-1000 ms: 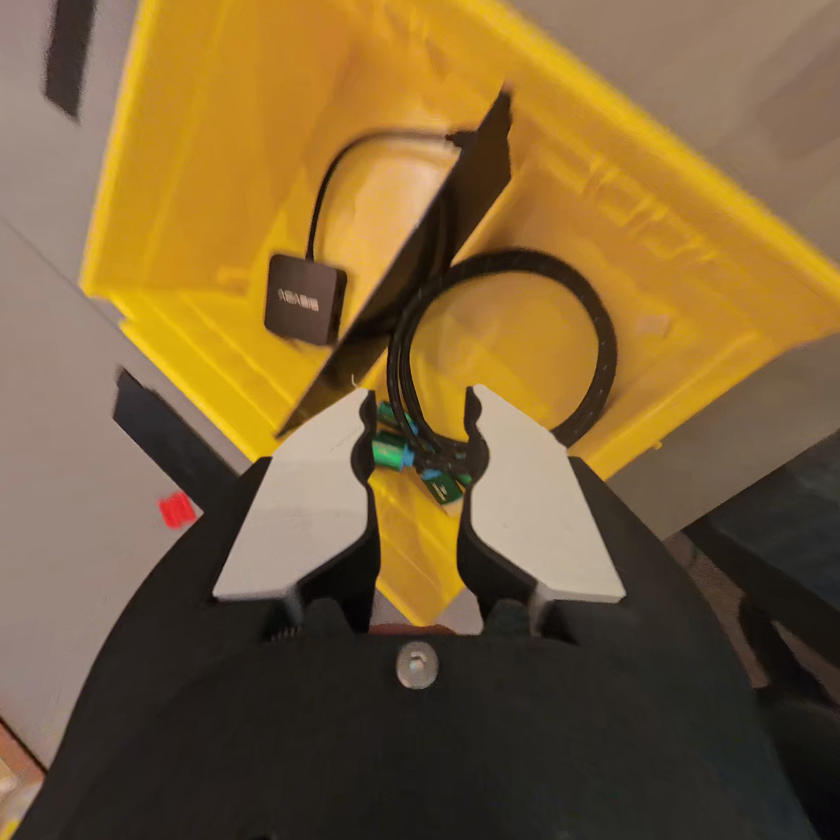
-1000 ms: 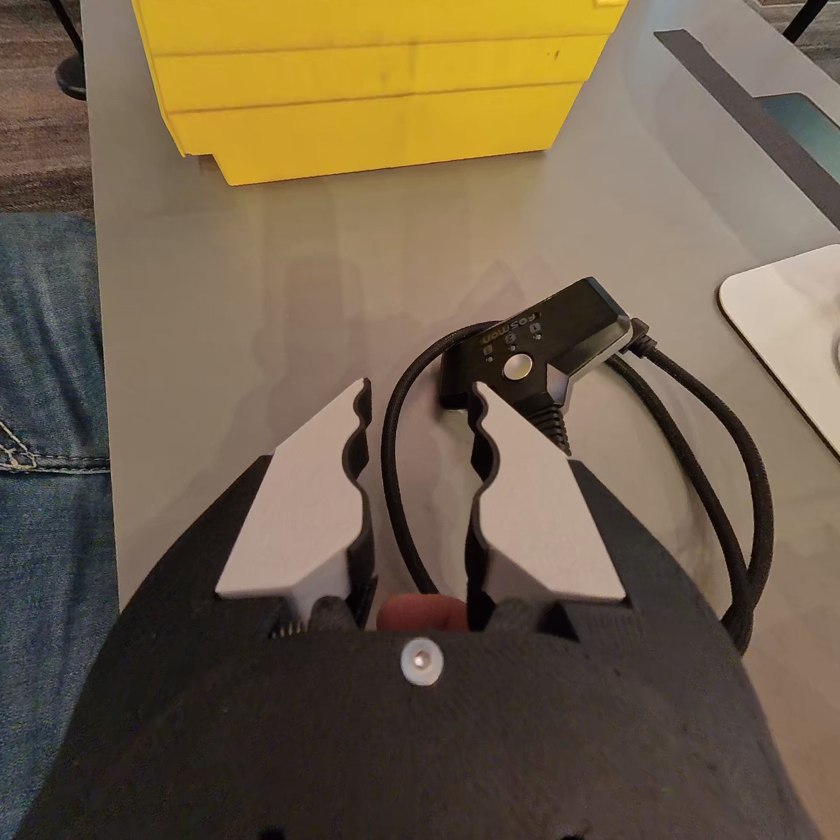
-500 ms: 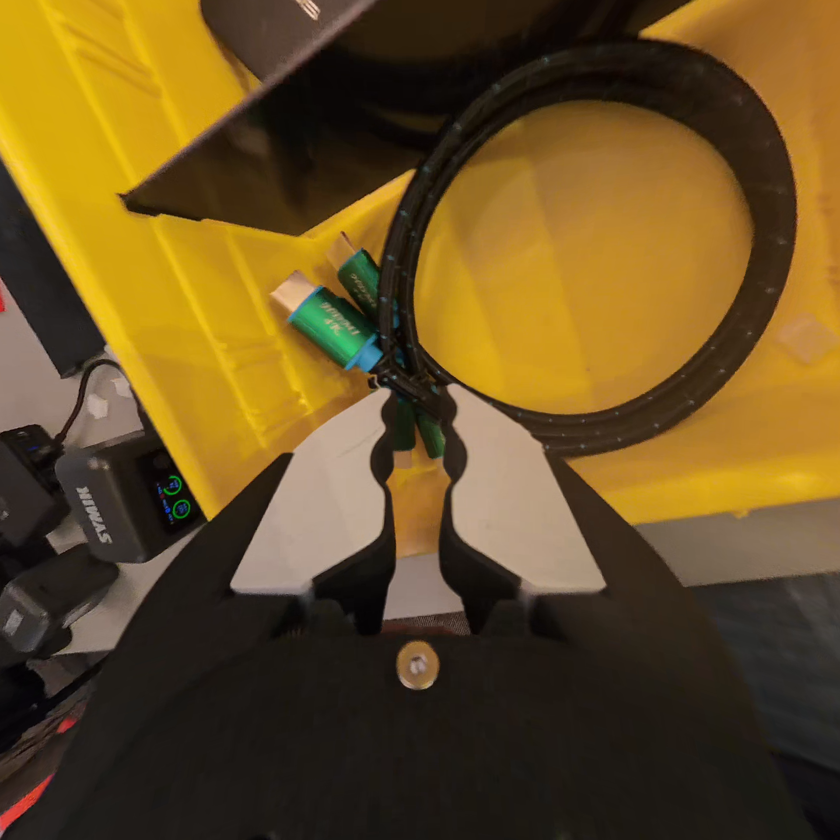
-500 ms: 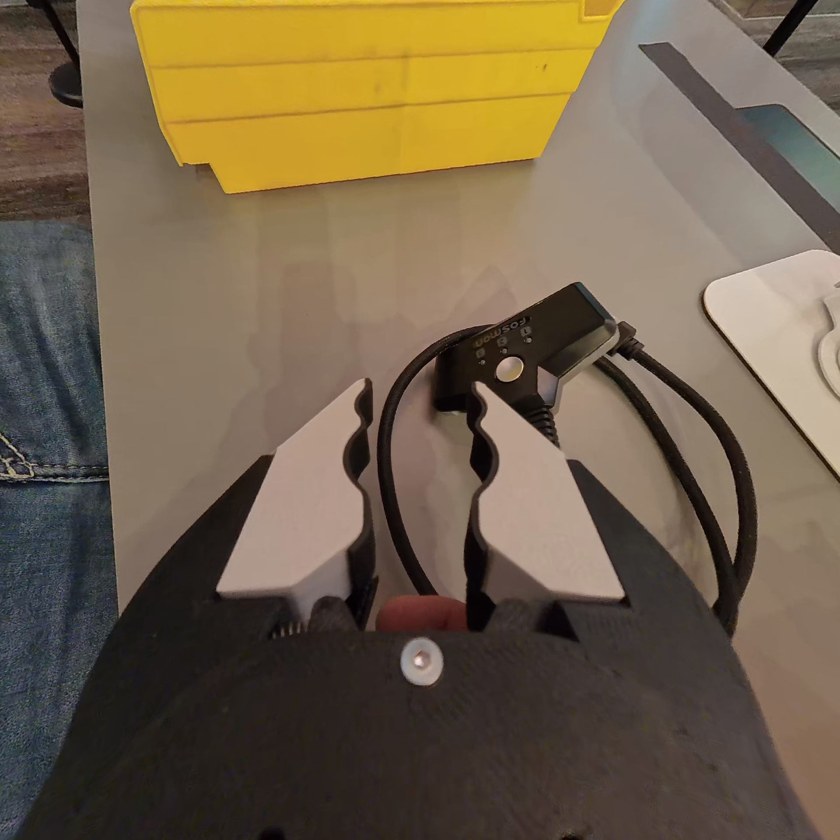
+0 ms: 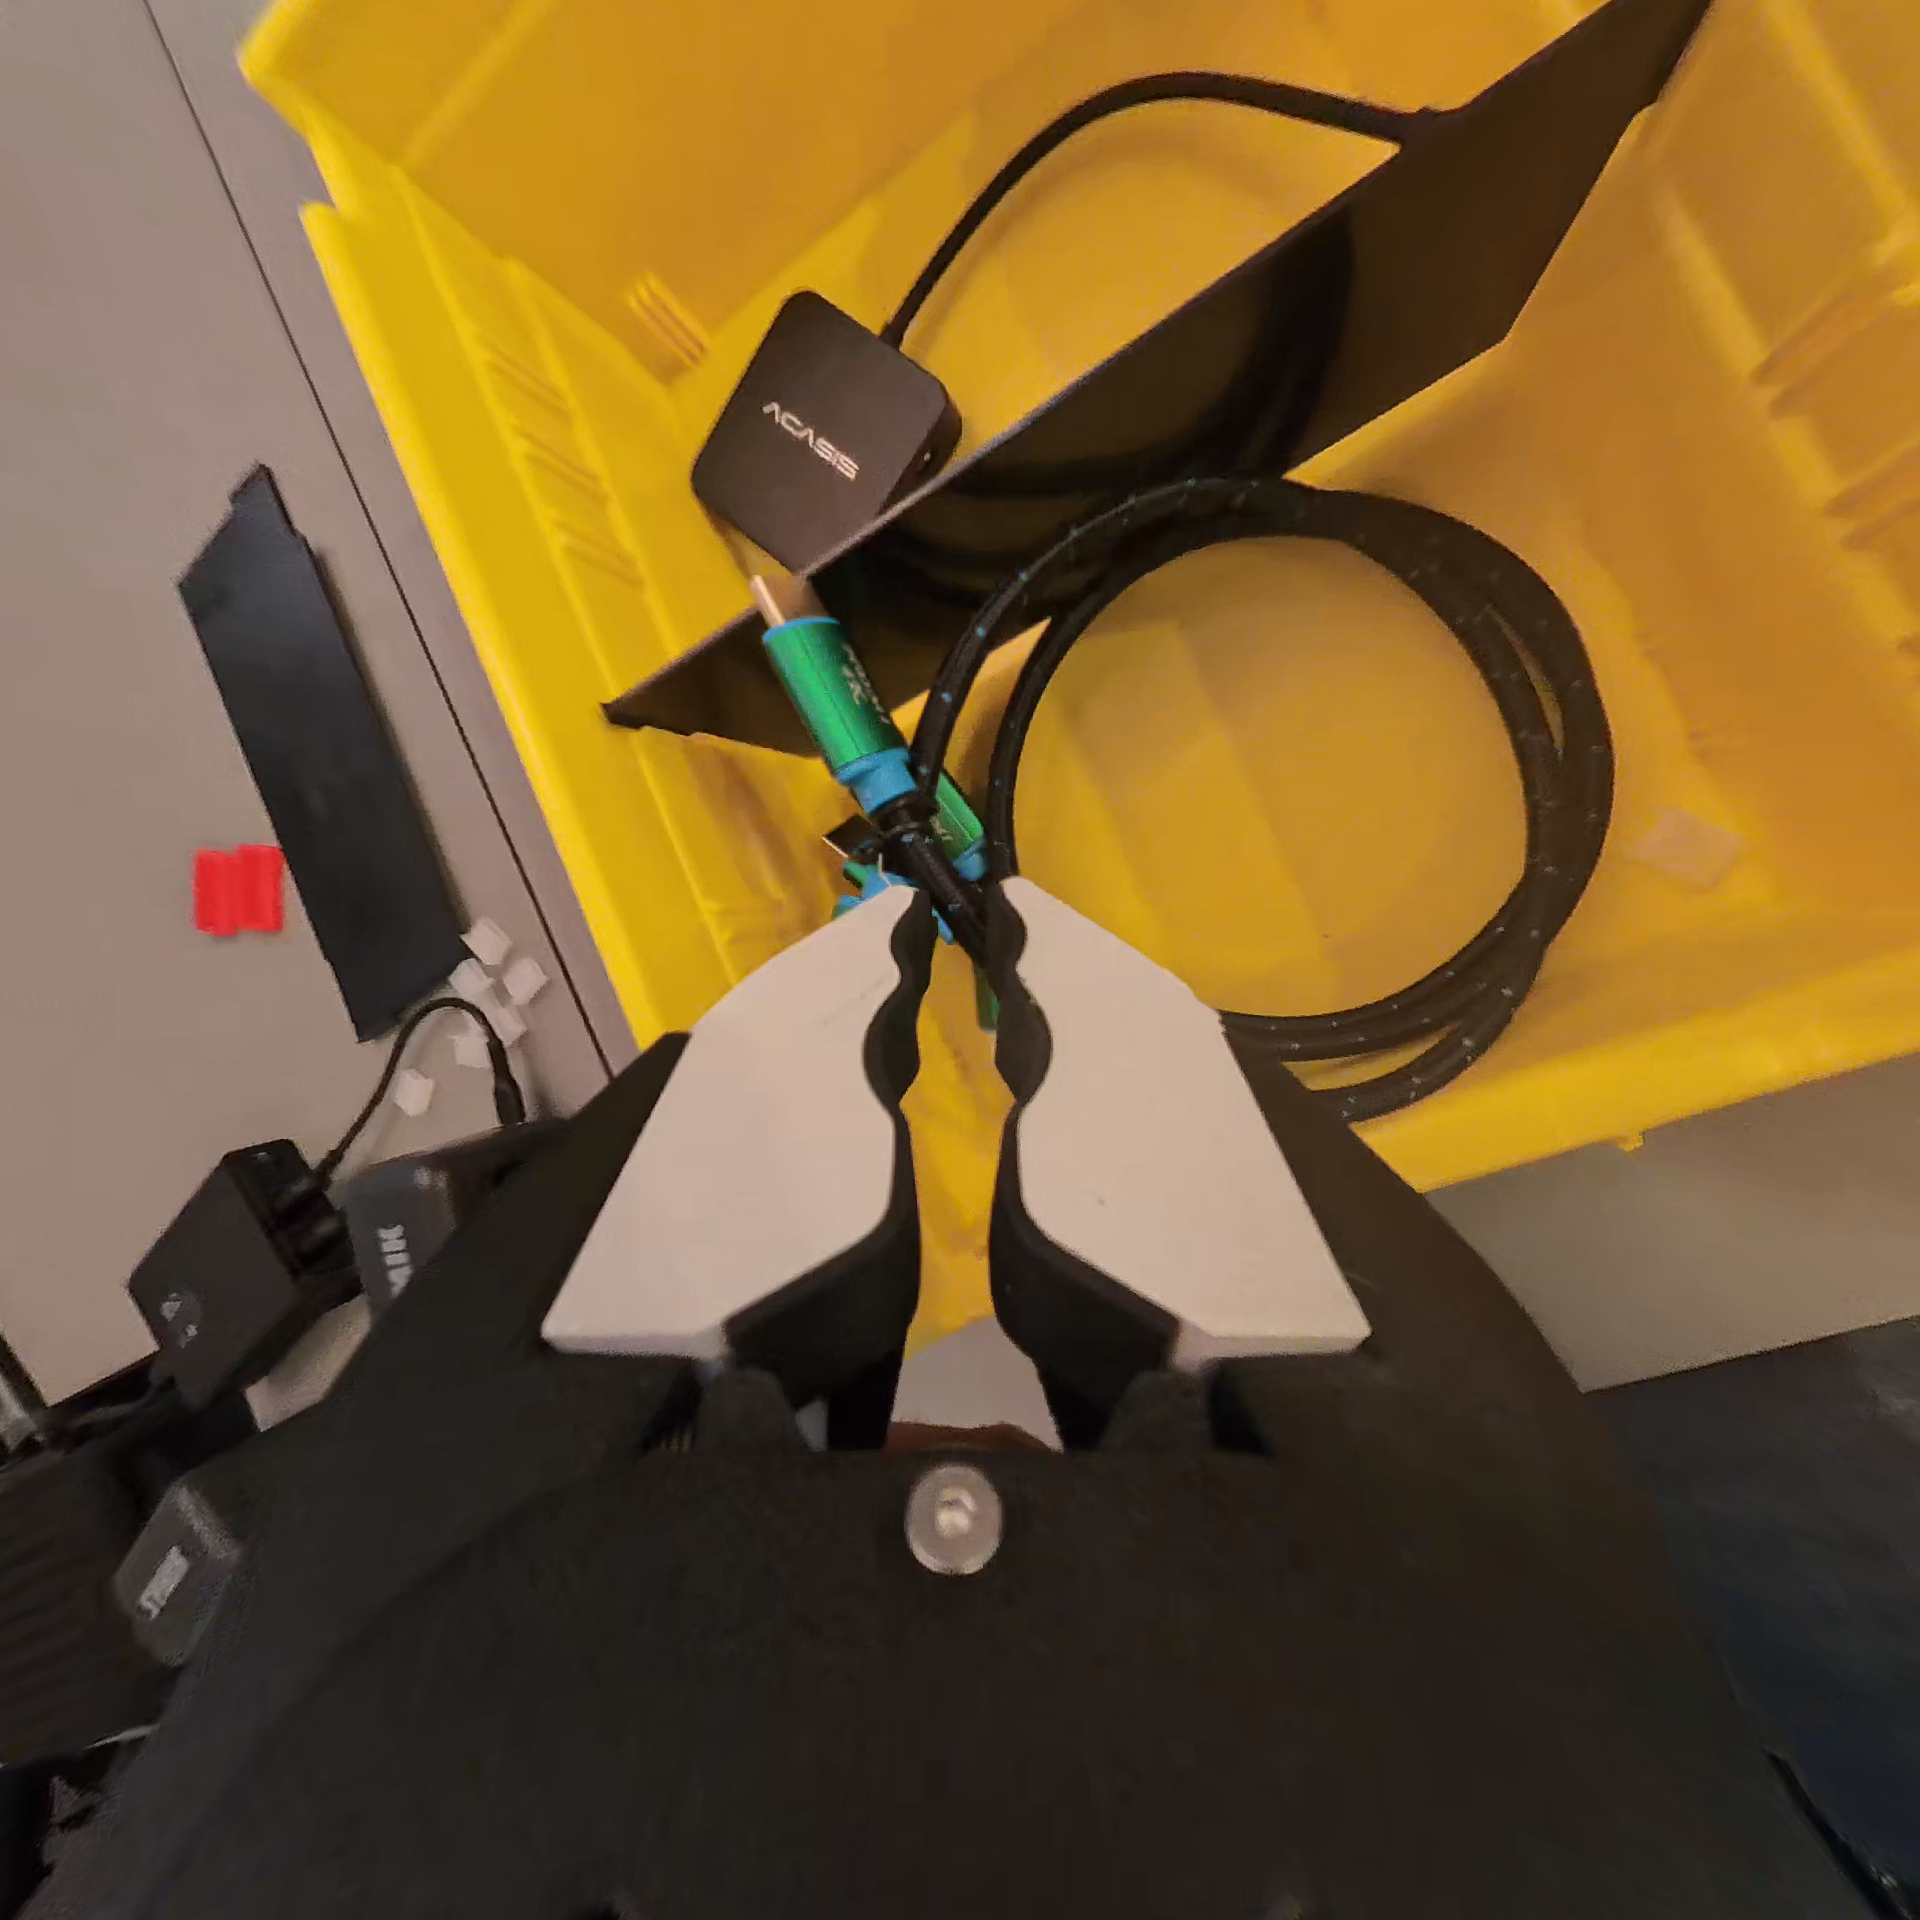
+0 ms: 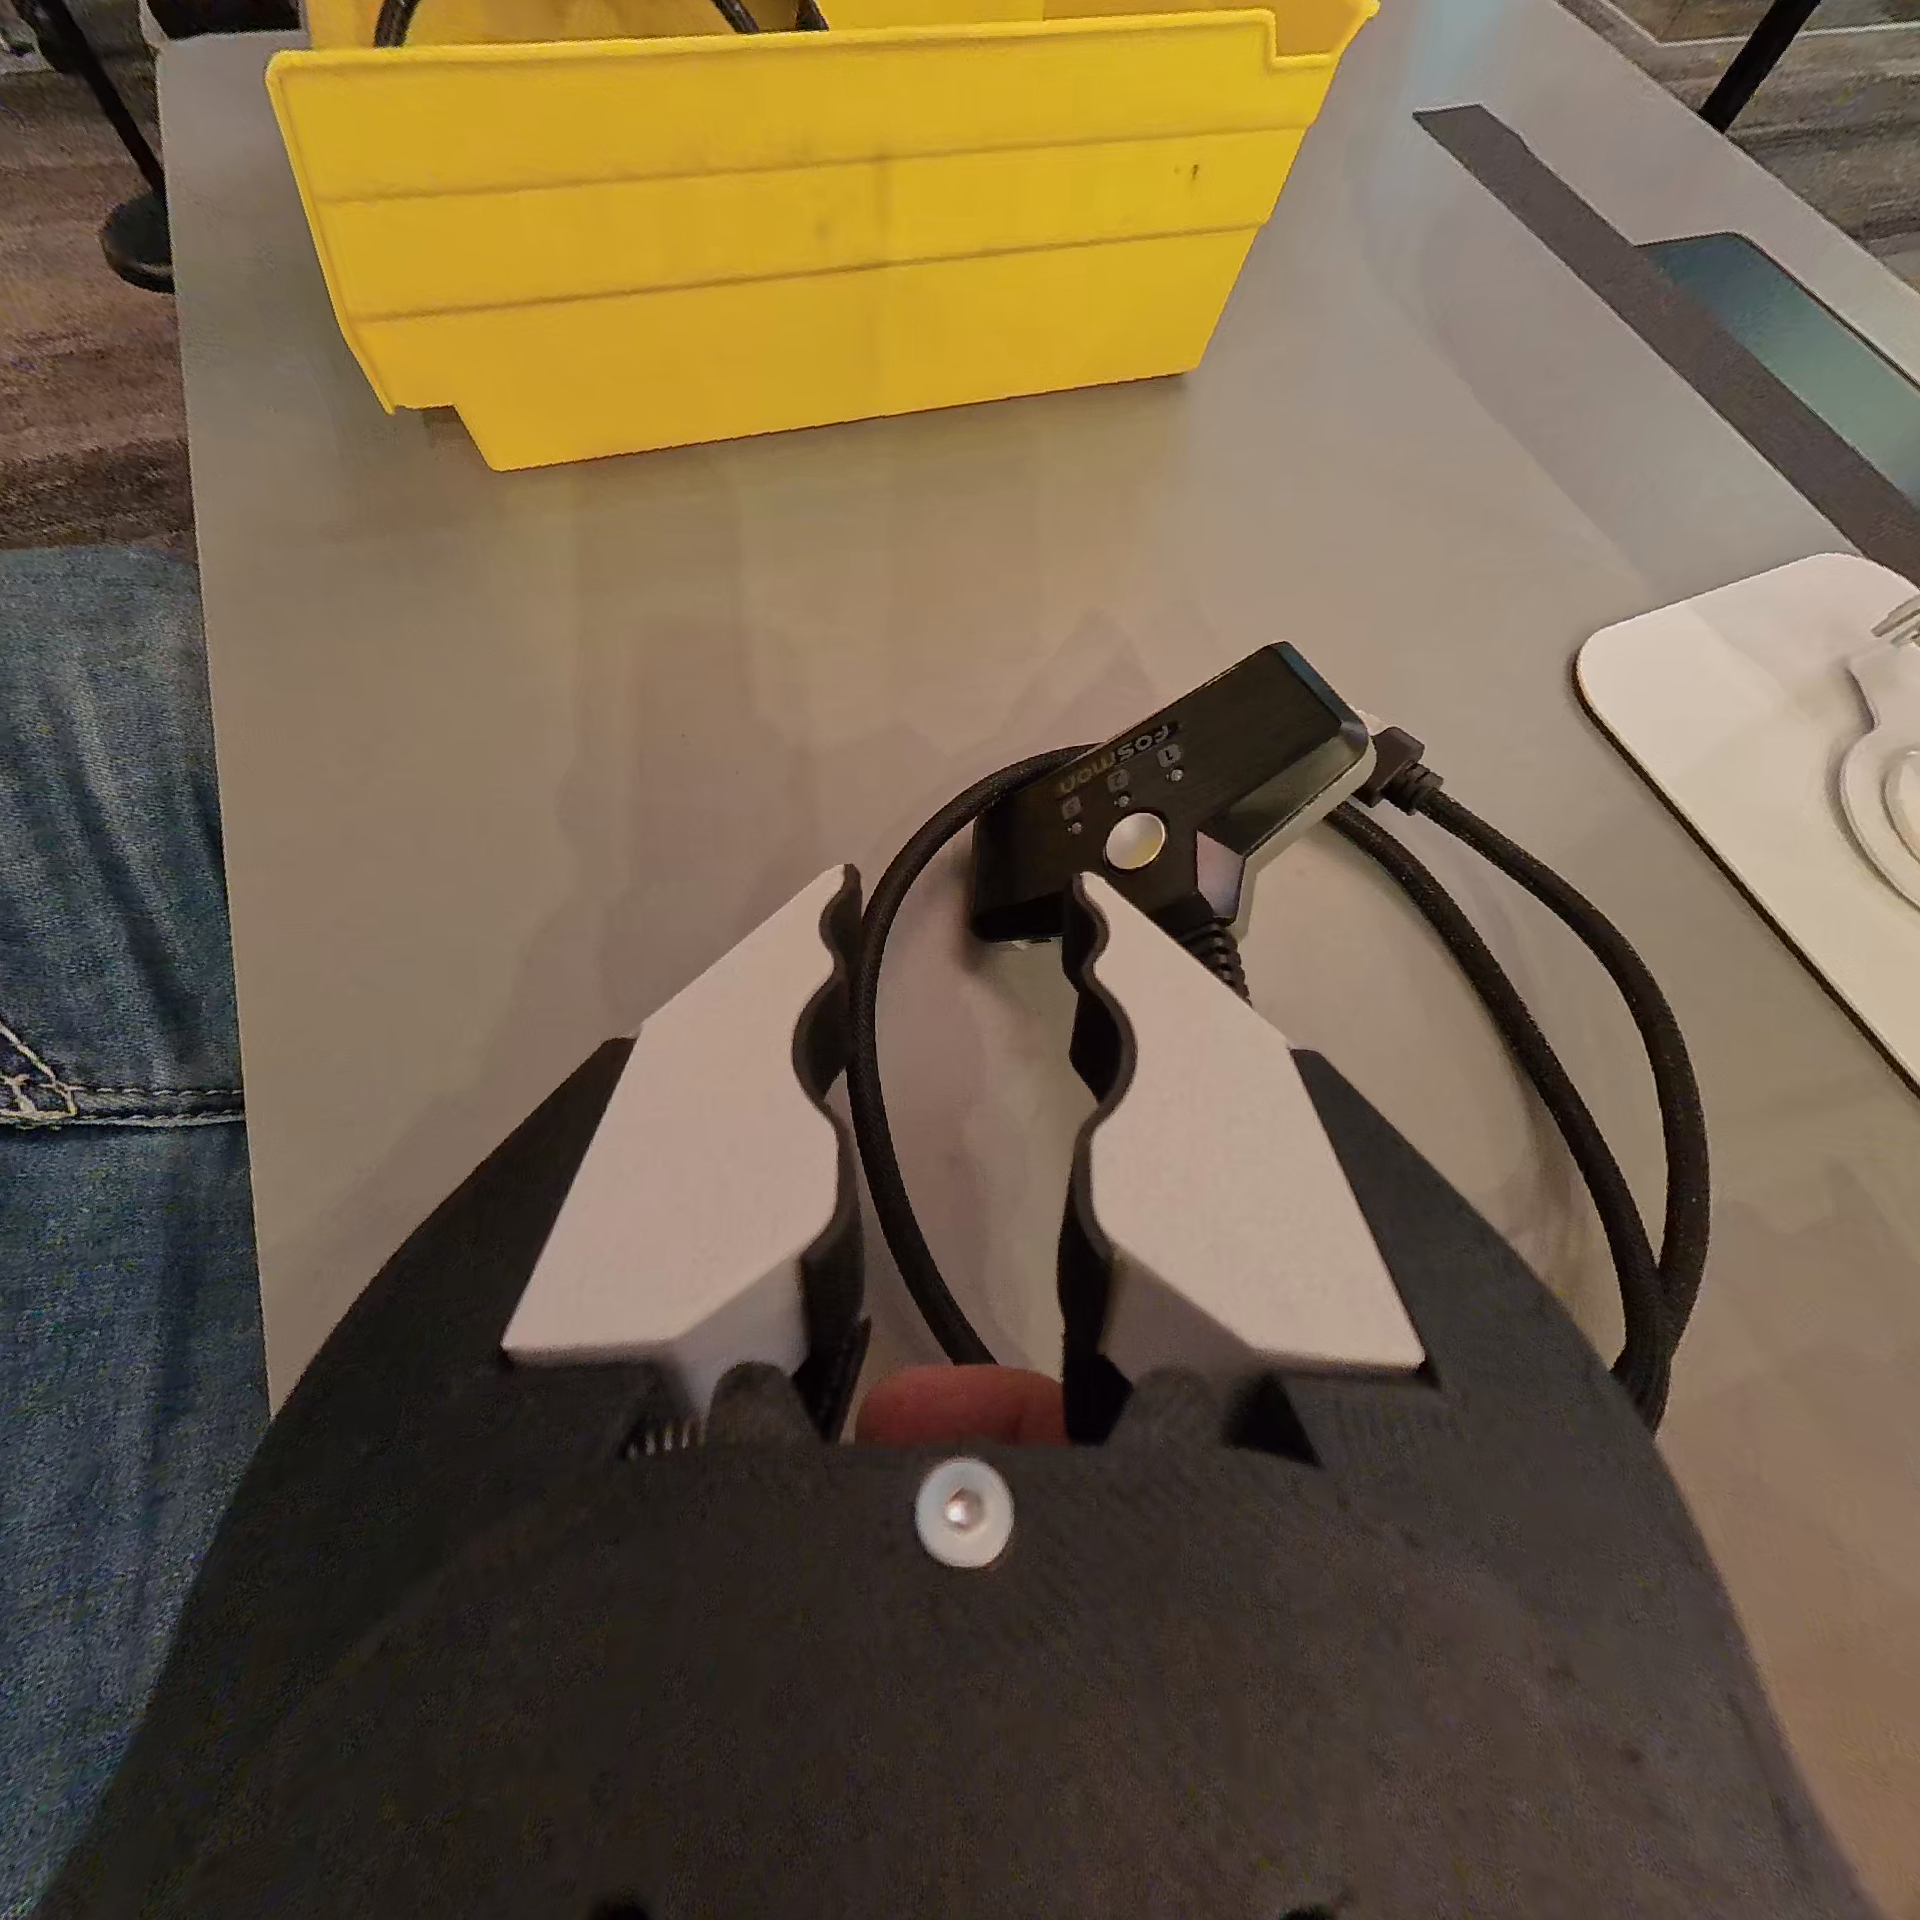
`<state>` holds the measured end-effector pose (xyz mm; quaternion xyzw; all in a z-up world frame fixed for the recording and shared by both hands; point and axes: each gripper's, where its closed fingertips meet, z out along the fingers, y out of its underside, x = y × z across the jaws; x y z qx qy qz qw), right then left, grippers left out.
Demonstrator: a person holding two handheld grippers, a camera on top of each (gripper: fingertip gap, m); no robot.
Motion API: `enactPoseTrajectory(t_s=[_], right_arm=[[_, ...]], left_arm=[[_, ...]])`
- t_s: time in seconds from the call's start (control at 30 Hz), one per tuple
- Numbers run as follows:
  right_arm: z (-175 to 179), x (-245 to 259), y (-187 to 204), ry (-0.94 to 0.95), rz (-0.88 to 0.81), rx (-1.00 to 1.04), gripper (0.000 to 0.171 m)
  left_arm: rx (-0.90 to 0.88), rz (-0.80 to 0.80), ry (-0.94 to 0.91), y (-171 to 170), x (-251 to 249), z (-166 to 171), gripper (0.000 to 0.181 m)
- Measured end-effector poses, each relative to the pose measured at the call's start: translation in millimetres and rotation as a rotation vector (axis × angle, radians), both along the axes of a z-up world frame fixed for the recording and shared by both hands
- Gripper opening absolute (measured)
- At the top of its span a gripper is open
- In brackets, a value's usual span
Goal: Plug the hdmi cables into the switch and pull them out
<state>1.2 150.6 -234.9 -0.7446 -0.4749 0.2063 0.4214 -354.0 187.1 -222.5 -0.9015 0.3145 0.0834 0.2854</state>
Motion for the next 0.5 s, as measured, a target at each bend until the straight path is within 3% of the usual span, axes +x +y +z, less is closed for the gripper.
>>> enactPoseTrajectory(t_s=[0.5], right_arm=[[2.1, 4.9, 5.2, 0.030, -0.036, -0.018, 0.035]], left_arm=[[0.211, -0.107, -0.007, 20.7, 11.8, 63.1, 0.006]])
